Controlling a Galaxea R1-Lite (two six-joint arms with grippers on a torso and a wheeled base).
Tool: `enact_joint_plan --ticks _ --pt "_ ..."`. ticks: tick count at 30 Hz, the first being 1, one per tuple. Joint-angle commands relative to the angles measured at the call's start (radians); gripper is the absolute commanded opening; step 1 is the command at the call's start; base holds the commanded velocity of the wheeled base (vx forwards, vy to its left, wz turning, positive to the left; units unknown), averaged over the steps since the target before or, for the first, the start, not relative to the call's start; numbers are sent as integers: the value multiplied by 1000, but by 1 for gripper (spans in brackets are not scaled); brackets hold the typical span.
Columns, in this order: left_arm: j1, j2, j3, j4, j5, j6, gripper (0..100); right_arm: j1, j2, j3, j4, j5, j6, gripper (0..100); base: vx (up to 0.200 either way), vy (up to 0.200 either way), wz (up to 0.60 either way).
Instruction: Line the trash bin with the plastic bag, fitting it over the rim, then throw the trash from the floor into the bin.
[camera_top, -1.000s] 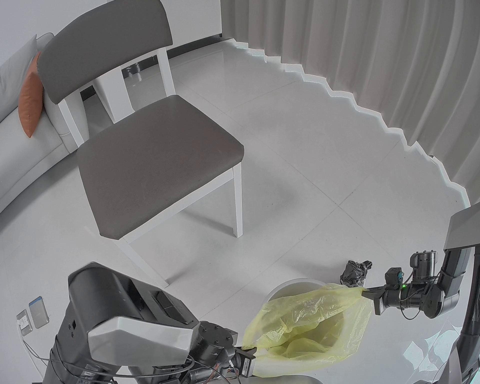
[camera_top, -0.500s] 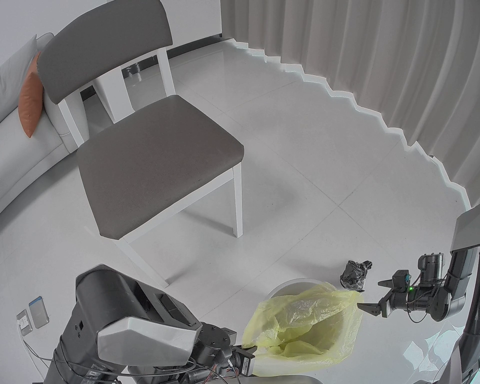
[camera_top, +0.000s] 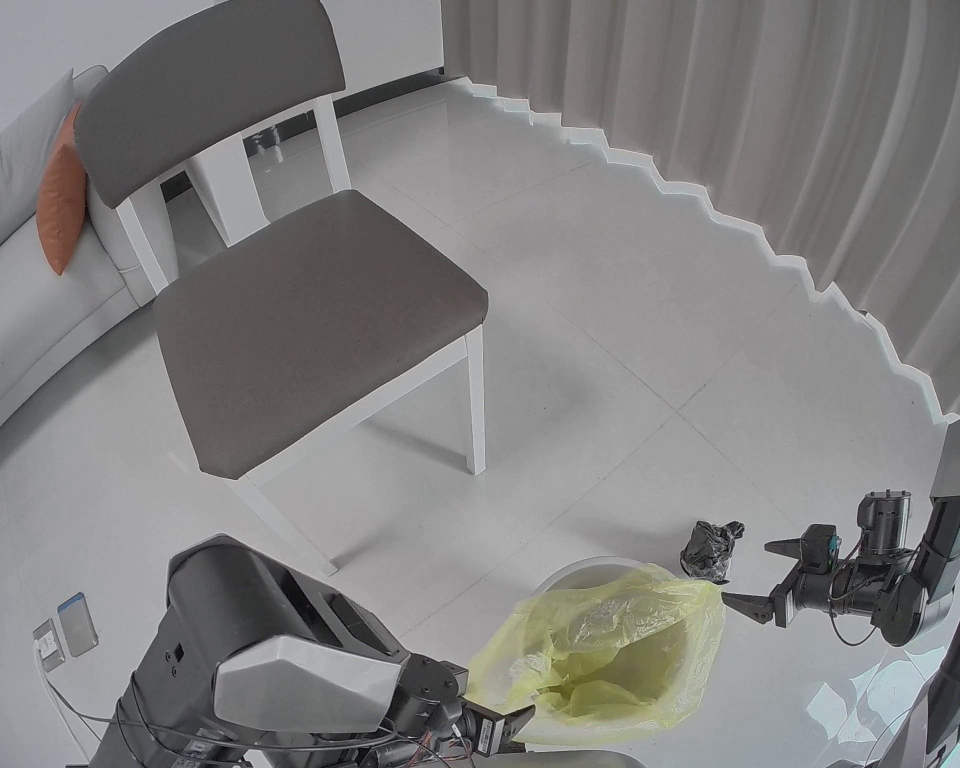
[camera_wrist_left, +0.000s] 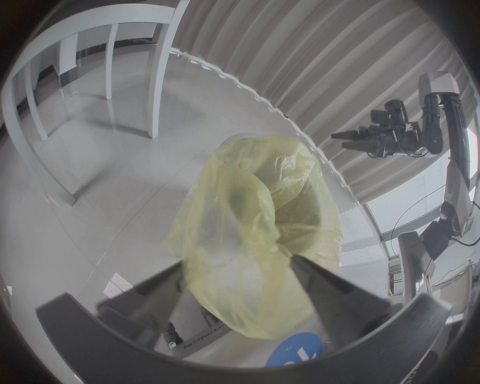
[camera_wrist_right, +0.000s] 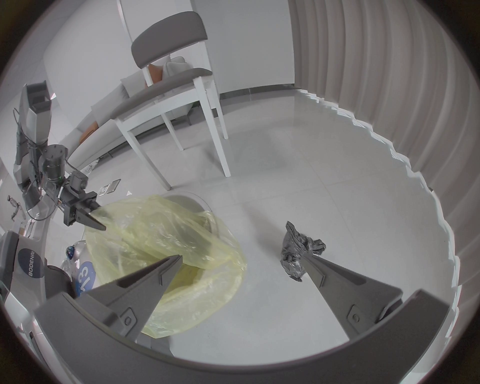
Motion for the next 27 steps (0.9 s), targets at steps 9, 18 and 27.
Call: enact_joint_plan --ticks 9,18,27 --pt "82 -9 205 -104 6 44 100 6 -101 14 1 0 12 100 0 0 0" --pt "144 -107 9 -80 -7 238 100 6 -132 37 -8 0 44 100 0 0 0" --pt "129 -153 -209 115 -8 294 100 -5 -178 109 -56 5 107 100 0 0 0"
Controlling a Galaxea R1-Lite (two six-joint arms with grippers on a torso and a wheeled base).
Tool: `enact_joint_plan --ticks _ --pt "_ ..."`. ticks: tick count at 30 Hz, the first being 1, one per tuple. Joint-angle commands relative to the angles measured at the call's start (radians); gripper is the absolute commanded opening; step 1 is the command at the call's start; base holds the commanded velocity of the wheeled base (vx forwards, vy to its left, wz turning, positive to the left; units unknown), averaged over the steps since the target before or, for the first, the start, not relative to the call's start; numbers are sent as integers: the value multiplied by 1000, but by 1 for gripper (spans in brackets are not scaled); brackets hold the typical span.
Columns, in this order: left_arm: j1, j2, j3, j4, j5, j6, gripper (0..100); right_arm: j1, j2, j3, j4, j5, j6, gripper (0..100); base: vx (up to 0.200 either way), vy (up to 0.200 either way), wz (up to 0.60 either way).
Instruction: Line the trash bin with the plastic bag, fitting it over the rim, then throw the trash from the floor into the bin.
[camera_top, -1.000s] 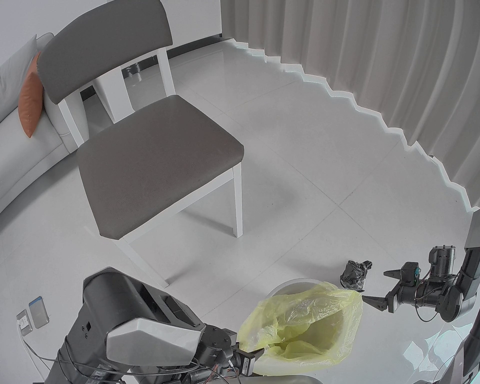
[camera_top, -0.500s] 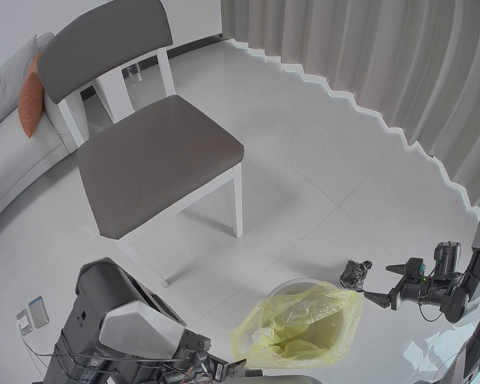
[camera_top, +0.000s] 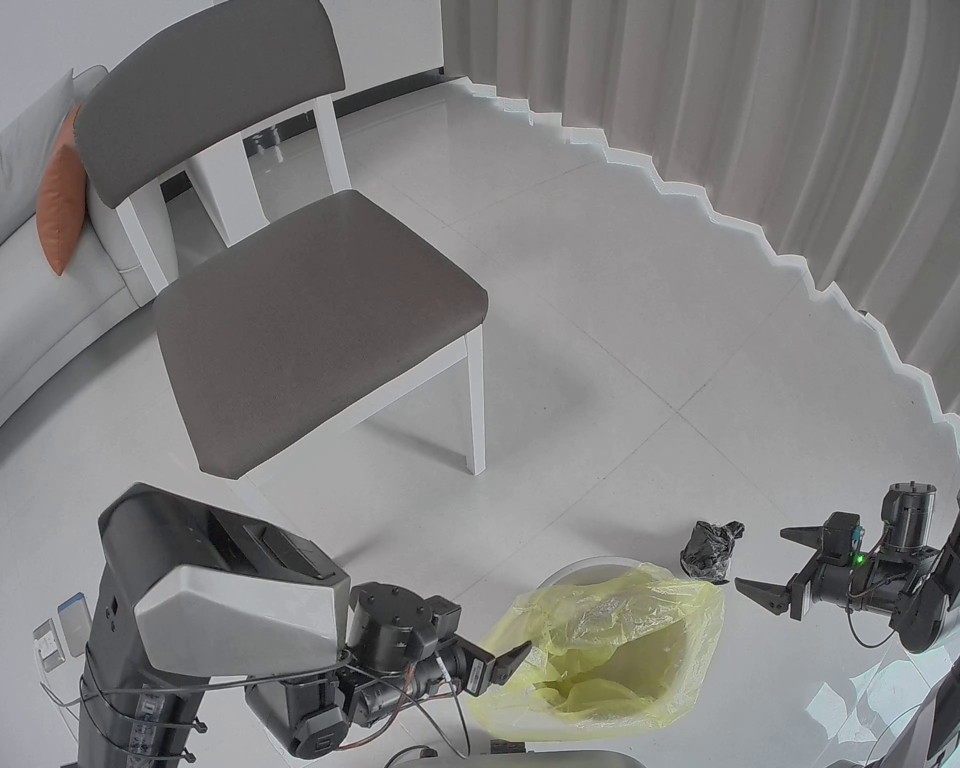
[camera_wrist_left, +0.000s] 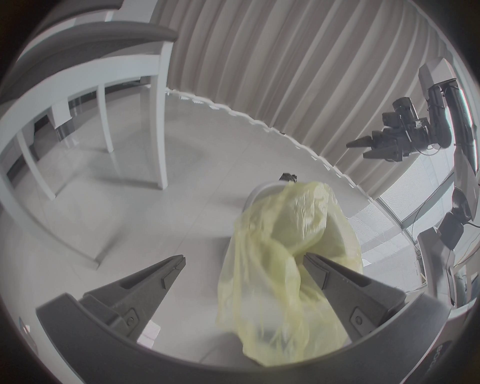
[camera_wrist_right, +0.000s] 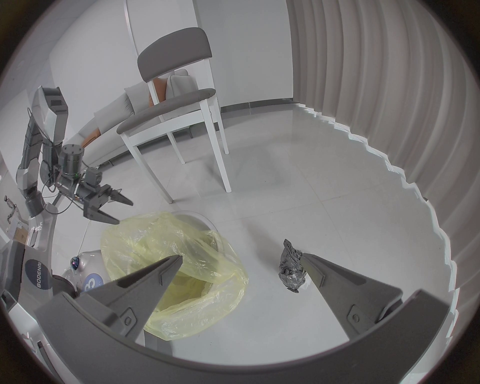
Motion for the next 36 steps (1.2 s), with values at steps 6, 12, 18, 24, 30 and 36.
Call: enact_joint_plan --ticks 6,12,18,24,30,36 --pt "-39 -74 -185 188 -4 40 100 3 -11 101 -98 49 76 100 0 0 0" --pt "-46 -14 -141 172 -5 39 100 0 169 110 -127 55 36 100 0 0 0" --pt "-44 -14 -61 88 -5 42 100 -26 368 81 -245 54 -25 100 0 0 0" --pt "13 4 -21 96 -8 120 100 -52 486 -40 -250 54 -30 100 0 0 0" --pt "30 66 -46 96 -41 145 100 -74 549 -137 -221 54 -30 100 0 0 0" --pt "28 128 -130 151 -39 166 100 -75 532 -135 -219 54 -31 100 0 0 0"
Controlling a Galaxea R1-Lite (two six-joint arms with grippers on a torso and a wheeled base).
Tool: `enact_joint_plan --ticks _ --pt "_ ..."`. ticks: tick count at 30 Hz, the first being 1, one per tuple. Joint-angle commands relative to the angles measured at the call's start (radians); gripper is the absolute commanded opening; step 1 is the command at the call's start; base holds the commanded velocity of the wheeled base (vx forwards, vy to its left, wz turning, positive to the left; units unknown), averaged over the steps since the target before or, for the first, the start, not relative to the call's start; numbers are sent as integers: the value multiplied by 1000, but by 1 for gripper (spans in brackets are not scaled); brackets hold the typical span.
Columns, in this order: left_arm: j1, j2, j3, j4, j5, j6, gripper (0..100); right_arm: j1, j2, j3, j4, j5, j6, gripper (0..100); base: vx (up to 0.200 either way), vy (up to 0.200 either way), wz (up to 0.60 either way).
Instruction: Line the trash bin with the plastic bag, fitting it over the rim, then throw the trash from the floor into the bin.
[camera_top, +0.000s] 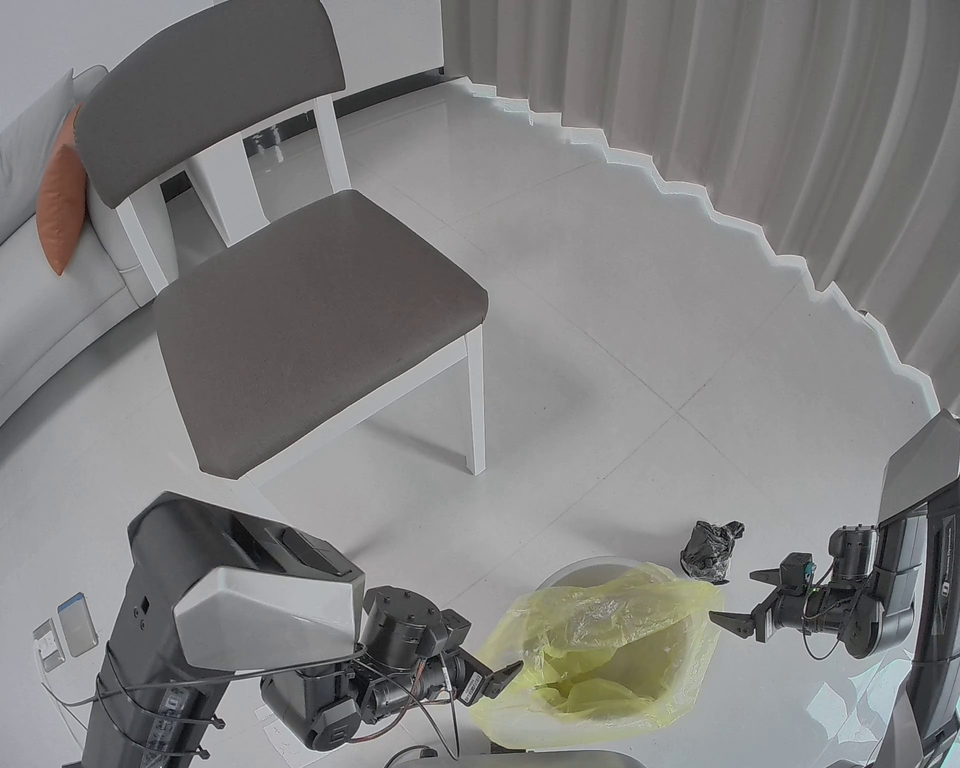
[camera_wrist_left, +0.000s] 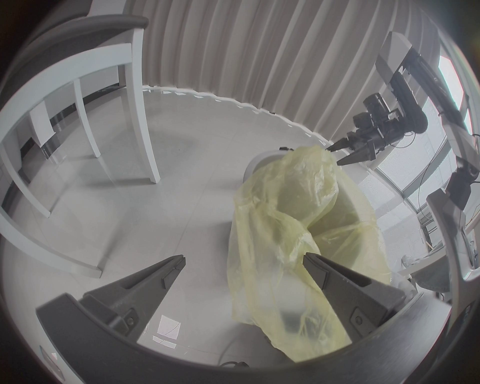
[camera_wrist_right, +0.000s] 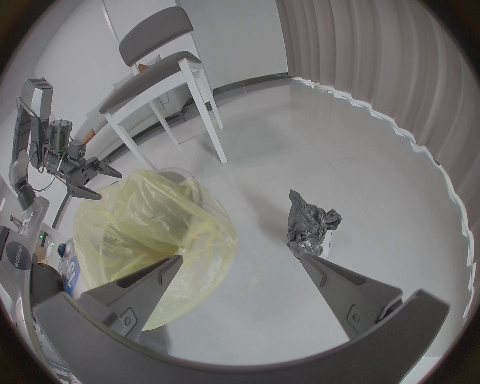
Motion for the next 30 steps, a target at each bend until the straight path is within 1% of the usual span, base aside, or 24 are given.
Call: enact_joint_plan --ticks 1,2,4,5,7,10,15,19,23,27,30 --pt "1 57 -58 55 -1 19 100 -5 8 -3 0 2 -3 100 0 0 0" --pt "0 52 -78 103 -1 29 100 -3 -4 -3 2 2 -3 100 0 0 0" --pt "-2 51 -93 127 0 32 100 -3 -7 -6 3 2 -3 100 0 0 0" --pt "1 44 -135 181 9 44 100 3 -4 -20 5 2 -3 100 0 0 0" --pt "3 43 -169 224 9 58 100 6 -1 -35 11 2 -3 100 0 0 0" --pt "-5 40 -225 305 8 65 100 7 10 -71 54 2 -3 100 0 0 0" --pt "-25 43 -304 343 8 56 100 9 7 -88 92 2 -3 100 0 0 0" --pt "-19 1 -273 343 8 55 100 1 2 -60 92 2 -9 100 0 0 0" --pt "-3 -66 -187 337 6 53 100 -3 -13 -42 91 2 -20 100 0 0 0" --pt "15 -86 -121 316 6 53 100 -2 -20 -31 84 3 -22 100 0 0 0" --pt "23 -80 -104 297 6 53 100 -2 -35 -18 84 3 -22 100 0 0 0"
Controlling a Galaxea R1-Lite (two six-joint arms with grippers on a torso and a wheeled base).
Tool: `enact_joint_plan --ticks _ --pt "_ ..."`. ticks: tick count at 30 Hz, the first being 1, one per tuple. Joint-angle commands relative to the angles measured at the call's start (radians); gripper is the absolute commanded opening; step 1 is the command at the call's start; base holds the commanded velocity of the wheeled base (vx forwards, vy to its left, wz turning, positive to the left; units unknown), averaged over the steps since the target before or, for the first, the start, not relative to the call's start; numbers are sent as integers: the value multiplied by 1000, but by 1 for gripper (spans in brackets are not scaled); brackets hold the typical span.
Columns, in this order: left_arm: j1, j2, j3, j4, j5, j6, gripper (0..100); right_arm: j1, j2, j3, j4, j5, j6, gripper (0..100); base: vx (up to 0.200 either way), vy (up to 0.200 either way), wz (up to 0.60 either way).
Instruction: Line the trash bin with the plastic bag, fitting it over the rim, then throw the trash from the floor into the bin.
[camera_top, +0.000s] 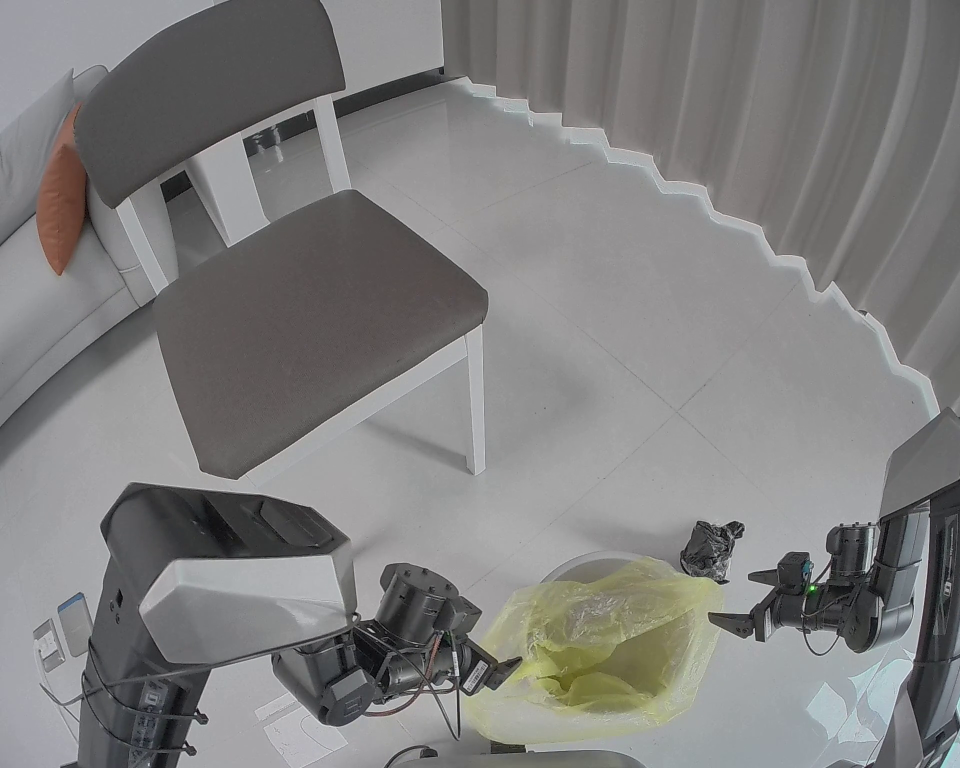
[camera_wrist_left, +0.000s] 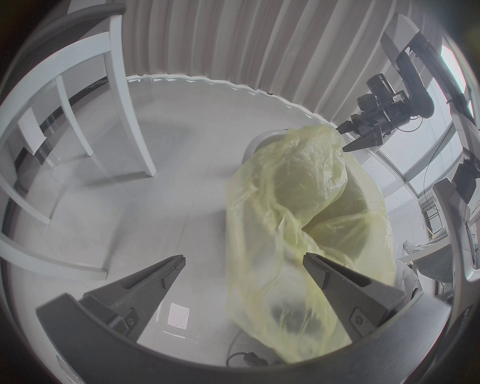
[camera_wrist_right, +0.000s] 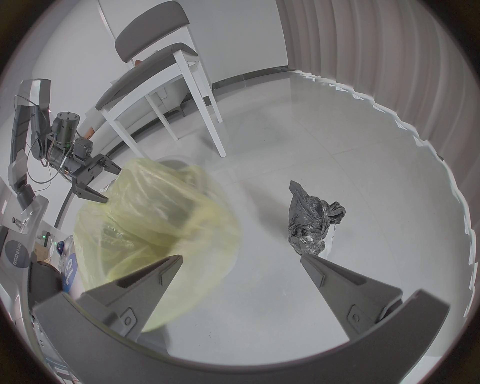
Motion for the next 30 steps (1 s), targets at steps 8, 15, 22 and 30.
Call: enact_joint_plan --ticks 8,15,22,30 --pt "43 -59 22 -100 1 2 100 -27 -165 108 -15 0 3 100 0 0 0" --pt "-12 -74 -105 -86 -16 11 100 -39 -303 231 -61 0 11 100 0 0 0" --pt "-60 -6 -227 -49 -115 16 100 -75 -355 289 -128 0 12 100 0 0 0" --pt "-80 37 -342 15 -207 16 100 -78 -383 289 -148 7 22 100 0 0 0"
